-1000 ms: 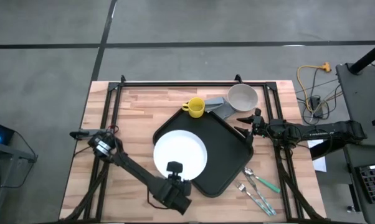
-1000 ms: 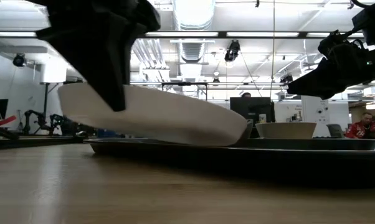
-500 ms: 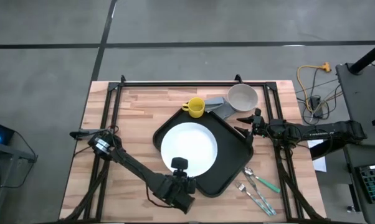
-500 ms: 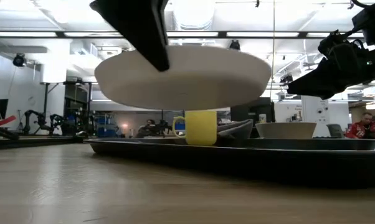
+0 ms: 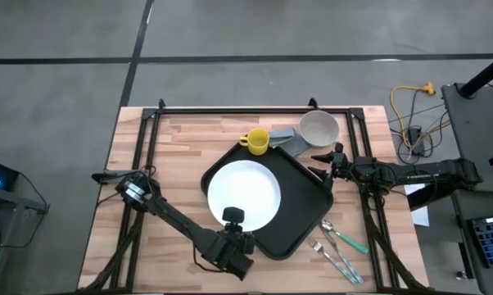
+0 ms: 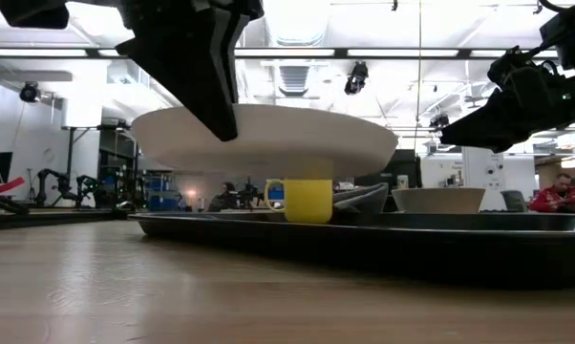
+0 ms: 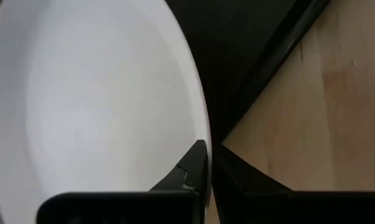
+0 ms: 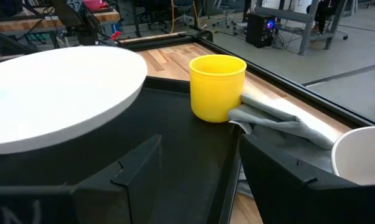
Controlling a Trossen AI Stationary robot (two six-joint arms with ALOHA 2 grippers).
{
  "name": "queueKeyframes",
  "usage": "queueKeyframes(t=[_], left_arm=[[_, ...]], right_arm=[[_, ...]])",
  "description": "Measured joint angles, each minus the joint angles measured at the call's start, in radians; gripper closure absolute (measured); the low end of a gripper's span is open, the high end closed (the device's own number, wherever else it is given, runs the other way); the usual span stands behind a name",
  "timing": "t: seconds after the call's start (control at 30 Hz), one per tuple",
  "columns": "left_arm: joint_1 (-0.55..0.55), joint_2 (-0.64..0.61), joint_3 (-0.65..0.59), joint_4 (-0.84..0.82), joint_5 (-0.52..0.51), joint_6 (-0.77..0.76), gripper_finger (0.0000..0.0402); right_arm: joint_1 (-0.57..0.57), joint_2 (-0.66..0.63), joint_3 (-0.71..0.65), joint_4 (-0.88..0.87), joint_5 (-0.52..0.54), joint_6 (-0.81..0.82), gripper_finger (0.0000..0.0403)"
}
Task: Set up tray
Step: Put the white plate at the bottom of the yellow mug on the black serving tray
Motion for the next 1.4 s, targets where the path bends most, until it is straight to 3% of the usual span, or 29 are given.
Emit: queueKeyframes(t=[1.4], left_arm=[[0.130,0.000,-0.167,0.122,0.011,-0.016,0.0401]], right_arm=[[0.000,0.000,0.000,0.000,0.001,0.000,0.0195]])
